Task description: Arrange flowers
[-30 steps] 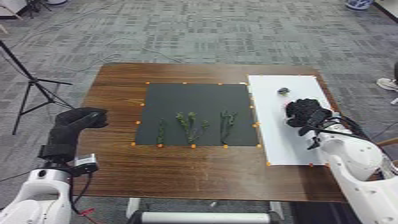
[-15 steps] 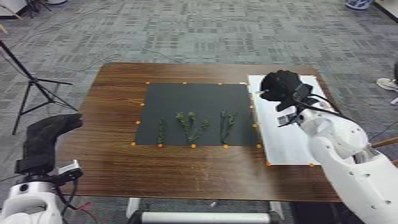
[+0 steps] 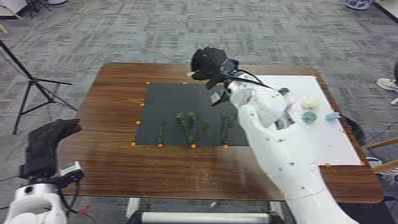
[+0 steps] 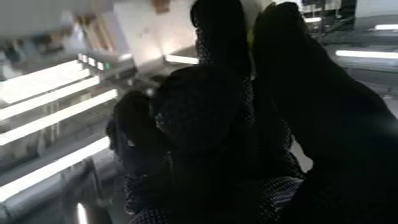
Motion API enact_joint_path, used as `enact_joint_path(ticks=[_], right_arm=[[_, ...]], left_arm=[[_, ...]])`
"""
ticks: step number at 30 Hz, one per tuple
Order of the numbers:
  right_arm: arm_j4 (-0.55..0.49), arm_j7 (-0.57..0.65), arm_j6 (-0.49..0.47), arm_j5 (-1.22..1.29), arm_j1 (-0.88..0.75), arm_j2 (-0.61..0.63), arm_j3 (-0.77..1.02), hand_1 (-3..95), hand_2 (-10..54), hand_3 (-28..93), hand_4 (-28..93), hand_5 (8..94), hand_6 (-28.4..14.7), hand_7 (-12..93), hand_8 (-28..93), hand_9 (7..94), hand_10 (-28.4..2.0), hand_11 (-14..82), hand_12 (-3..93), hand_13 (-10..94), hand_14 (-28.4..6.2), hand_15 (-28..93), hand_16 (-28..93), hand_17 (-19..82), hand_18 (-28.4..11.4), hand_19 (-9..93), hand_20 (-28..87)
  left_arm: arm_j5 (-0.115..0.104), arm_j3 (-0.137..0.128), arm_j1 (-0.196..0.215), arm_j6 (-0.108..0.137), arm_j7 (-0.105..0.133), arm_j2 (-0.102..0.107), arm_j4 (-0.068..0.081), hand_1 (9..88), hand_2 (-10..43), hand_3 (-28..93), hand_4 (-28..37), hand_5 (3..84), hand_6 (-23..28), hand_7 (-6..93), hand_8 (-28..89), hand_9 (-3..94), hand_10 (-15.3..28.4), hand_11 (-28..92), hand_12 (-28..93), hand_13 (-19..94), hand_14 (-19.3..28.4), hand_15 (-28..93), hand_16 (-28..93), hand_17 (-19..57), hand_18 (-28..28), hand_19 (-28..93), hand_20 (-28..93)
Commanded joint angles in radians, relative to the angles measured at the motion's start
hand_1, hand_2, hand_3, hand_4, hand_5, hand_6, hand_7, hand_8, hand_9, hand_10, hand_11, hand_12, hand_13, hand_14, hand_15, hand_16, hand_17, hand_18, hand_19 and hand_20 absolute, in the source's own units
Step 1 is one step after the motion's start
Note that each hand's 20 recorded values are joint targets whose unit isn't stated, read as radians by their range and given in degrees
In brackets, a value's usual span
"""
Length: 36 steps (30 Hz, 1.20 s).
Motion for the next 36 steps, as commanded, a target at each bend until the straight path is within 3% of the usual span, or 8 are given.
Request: enact_joint_path(ticks=[1,2,3,9,15,23,27,36], right_arm=[[0.111,-0.012,-0.018,-0.161,0.012,-0.305,0.068,55.9,-9.5,64,-22,77.2,2.1,27,7,89.7,-9.1,9.9,29.6,90,-3.3,54,38,57,-16.4,93,56],[0.12,-0.015,-0.017,-0.182,0.012,-0.319,0.069,55.8,-9.5,64,-22,77.3,2.1,27,7,89.8,-9.1,10.0,29.6,90,-3.3,54,38,57,-16.5,93,56],[0.151,-0.034,-0.024,-0.218,0.026,-0.343,0.092,55.8,-9.5,64,-22,77.3,2.1,27,7,89.9,-9.0,10.0,29.6,90,-3.3,53,38,58,-16.5,93,56],[0.161,-0.109,-0.041,-0.312,0.001,-0.331,0.019,54.6,-9.5,65,-22,78.1,2.2,26,7,90.1,-9.0,10.5,29.4,91,-3.0,53,39,58,-16.3,93,57],[0.159,-0.212,-0.081,-0.437,-0.033,-0.292,-0.04,52.9,-9.5,68,-23,79.0,2.5,26,7,90.5,-9.0,10.7,29.2,91,-3.2,53,39,58,-16.3,93,57],[0.169,-0.269,-0.039,-0.518,-0.086,-0.279,-0.036,52.6,-9.5,70,-25,80.2,2.4,24,8,91.0,-9.5,9.5,29.7,91,-4.1,54,39,58,-16.8,93,58],[0.168,-0.303,0.001,-0.577,-0.115,-0.269,-0.04,53.3,-9.5,70,-25,80.4,2.3,24,8,91.1,-9.5,9.1,29.8,90,-4.3,54,39,58,-17.0,93,58],[0.153,-0.311,-0.015,-0.58,-0.144,-0.258,-0.072,54.7,-9.5,68,-25,79.6,2.5,24,8,90.1,-9.8,8.7,29.7,90,-4.6,55,39,58,-17.1,93,59]], left_arm=[[0.0,0.028,-0.03,-0.029,-0.008,0.005,0.006,27.8,15.3,69,-28.3,59.9,1.9,24.8,-8,60.0,13.6,26,17,45,16.4,22,1,11.2,11.5,10,23],[0.002,0.03,-0.031,-0.027,-0.006,0.006,0.005,27.8,15.2,69,-28.3,59.9,1.9,24.8,-8,59.9,13.6,26,17,45,16.4,22,1,11.0,11.6,10,23],[0.008,0.045,-0.067,-0.034,-0.023,0.01,0.019,27.8,15.1,69,-28.3,59.9,1.9,24.8,-8,59.8,13.6,26,17,45,16.6,23,1,10.8,11.8,10,24],[0.0,0.066,-0.096,-0.034,-0.005,0.028,0.02,28.0,14.9,69,-28.3,59.3,1.7,24.9,-8,59.3,13.2,26,17,45,17.0,24,2,10.3,12.3,11,24],[-0.031,0.082,-0.098,0.042,0.024,0.035,0.014,27.7,15.8,69,-28.3,56.5,0.4,25.1,-8,57.2,12.0,25,17,45,16.6,26,3,9.8,12.6,13,24],[-0.05,0.101,-0.109,0.075,0.036,0.03,0.016,26.9,15.5,70,-28.3,50.8,-0.7,26.0,-9,50.5,10.4,24,18,41,15.2,25,3,9.2,12.7,14,24],[-0.051,0.103,-0.116,0.074,0.031,0.028,0.017,26.6,14.9,70,-28.3,48.3,-0.5,26.5,-10,46.3,9.9,23,18,39,14.6,25,4,8.6,12.7,13,24],[-0.051,0.108,-0.136,0.051,0.034,0.033,0.021,26.4,14.0,70,-28.3,47.9,0.2,26.4,-10,44.8,10.3,23,19,38,14.6,25,4,8.0,12.7,13,23]])
